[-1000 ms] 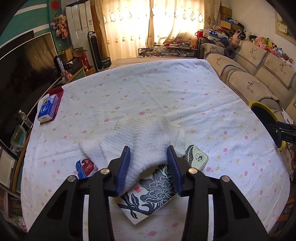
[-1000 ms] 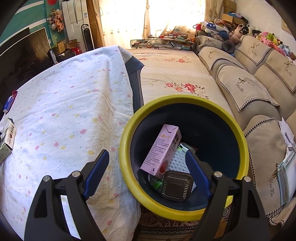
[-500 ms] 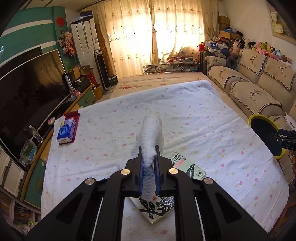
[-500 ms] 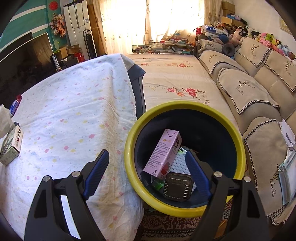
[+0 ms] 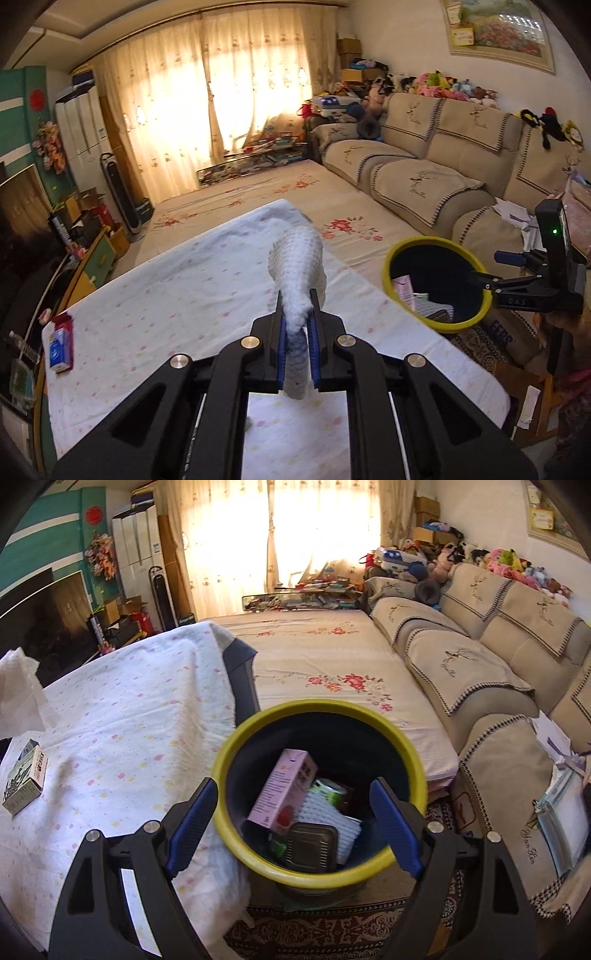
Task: Collect trash
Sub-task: 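Carry the white towel over the yellow bin and open the left tool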
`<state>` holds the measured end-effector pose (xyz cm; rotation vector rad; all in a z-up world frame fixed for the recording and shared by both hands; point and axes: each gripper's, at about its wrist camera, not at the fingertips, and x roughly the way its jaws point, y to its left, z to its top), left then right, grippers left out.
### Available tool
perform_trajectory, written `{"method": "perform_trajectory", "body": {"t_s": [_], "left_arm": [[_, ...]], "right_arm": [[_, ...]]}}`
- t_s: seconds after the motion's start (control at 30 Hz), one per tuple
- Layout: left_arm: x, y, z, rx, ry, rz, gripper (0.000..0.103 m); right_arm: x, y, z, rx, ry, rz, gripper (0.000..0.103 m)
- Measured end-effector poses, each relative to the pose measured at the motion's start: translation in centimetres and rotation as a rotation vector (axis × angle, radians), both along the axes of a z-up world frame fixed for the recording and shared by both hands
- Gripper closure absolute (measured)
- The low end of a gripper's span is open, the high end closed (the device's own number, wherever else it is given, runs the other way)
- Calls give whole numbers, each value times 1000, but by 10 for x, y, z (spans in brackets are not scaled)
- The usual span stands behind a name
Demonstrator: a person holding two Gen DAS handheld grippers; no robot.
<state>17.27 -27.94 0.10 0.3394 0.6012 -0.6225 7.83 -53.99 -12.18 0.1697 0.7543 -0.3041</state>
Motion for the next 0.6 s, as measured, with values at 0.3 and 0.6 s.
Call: {"method": "perform_trajectory", "body": {"t_s": [0.3, 0.6], "left_arm": [[-2, -153, -27, 47, 83, -240, 92], [11, -264, -84, 102, 189, -290, 79]], "right_arm": [[-40, -46, -14, 34, 15, -107, 23], [-65, -68, -23, 60, 25, -158, 20]]}}
